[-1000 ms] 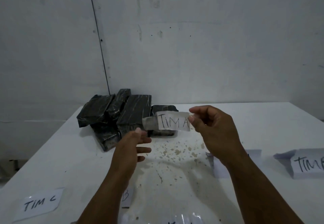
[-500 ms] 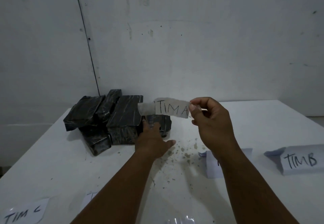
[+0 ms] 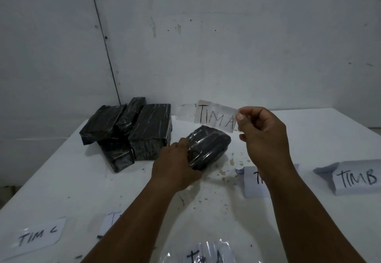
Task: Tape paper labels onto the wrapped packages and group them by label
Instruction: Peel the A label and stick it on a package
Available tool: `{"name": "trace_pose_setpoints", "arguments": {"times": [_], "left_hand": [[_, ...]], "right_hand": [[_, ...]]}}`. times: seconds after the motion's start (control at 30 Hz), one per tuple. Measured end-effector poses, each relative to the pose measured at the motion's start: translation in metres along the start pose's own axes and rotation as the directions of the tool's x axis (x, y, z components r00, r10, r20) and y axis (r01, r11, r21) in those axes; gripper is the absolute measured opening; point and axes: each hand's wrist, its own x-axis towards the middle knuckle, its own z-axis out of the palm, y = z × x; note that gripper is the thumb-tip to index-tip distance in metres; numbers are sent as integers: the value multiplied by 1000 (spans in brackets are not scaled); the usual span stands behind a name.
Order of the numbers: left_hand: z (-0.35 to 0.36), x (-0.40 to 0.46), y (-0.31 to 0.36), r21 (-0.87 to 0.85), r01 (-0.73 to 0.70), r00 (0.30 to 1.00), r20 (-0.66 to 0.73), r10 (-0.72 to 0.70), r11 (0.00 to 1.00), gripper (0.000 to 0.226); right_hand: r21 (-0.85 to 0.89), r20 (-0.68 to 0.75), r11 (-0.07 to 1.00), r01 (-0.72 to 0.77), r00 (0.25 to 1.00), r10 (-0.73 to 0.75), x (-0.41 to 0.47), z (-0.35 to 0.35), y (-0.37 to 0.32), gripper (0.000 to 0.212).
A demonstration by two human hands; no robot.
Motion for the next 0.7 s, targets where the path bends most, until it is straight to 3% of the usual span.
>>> {"name": "trace_pose_setpoints", "arguments": {"times": [0.23, 0.47, 0.53, 0.63, 0.7], "left_hand": [[-28, -48, -32, -58, -86, 979, 183, 95, 995, 87], [-52, -74, -56, -195, -1, 967, 250, 51, 981, 105], [-57, -79, -57, -368, 53, 978, 207, 26, 928, 88], [-58, -79, -49, -673, 46, 999, 40, -26, 739, 55], [-59, -79, -42, -761, 46, 993, -37, -115, 647, 48]], "right_hand": [[59, 88, 995, -83, 993, 78, -22, -2, 0, 6], [138, 250, 963, -232, 949, 193, -50, 4, 8, 6], [130, 273, 960, -249, 940, 207, -54, 7, 8, 7], [110, 285, 960, -256, 934, 217, -57, 9, 8, 7], [115, 281, 957, -265, 933, 224, -57, 10, 8, 7]]}}
